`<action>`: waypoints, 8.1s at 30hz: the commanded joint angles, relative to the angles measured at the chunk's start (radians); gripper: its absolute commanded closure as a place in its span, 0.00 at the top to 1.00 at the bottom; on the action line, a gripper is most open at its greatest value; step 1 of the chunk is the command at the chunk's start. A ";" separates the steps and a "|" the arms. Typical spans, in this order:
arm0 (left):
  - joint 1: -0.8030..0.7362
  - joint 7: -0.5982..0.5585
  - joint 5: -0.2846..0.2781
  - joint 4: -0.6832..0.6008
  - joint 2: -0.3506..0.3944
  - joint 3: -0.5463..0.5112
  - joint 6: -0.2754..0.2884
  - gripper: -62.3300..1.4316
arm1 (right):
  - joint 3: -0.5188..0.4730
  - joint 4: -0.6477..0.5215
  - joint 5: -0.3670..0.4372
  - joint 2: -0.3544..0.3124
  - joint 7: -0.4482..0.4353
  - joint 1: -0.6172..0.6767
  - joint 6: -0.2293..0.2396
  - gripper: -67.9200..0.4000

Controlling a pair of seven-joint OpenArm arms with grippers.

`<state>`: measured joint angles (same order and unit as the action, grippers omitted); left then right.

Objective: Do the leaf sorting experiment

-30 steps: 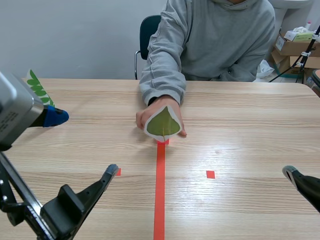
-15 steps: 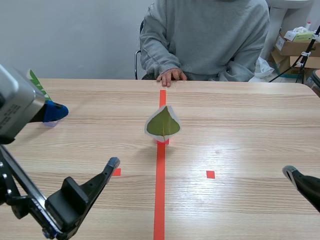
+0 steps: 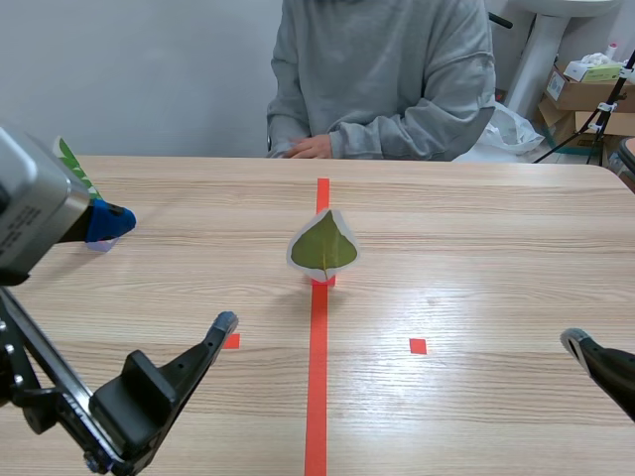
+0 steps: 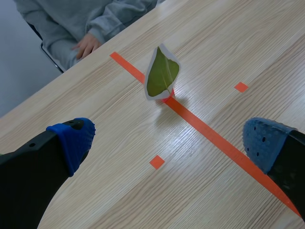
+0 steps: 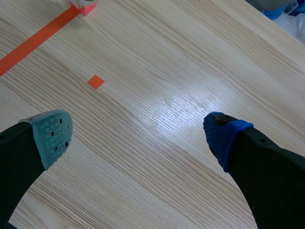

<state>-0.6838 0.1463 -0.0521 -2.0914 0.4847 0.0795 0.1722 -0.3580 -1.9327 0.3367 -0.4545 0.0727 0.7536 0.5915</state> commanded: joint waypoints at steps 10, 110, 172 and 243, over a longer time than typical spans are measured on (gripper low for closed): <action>0.003 -0.014 -0.006 -0.004 -0.007 -0.003 -0.002 1.00 | -0.001 -0.016 0.006 0.000 -0.011 -0.008 0.000 0.83; 0.003 -0.014 -0.007 -0.004 -0.074 -0.048 -0.002 1.00 | 0.897 1.149 -0.229 0.319 0.025 -1.313 0.105 0.33; 0.003 -0.022 -0.060 -0.004 -0.074 -0.048 -0.002 1.00 | 0.122 1.110 0.024 0.017 0.175 -1.098 -0.166 0.03; 0.003 -0.024 -0.056 -0.004 -0.068 -0.110 -0.002 1.00 | 0.051 -0.428 0.299 0.034 0.569 -0.087 -0.128 0.81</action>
<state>-0.6838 0.1387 -0.1051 -2.0903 0.4160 -0.0334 0.1757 -0.3000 -2.3573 0.6308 -0.4103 0.6529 0.6765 0.4683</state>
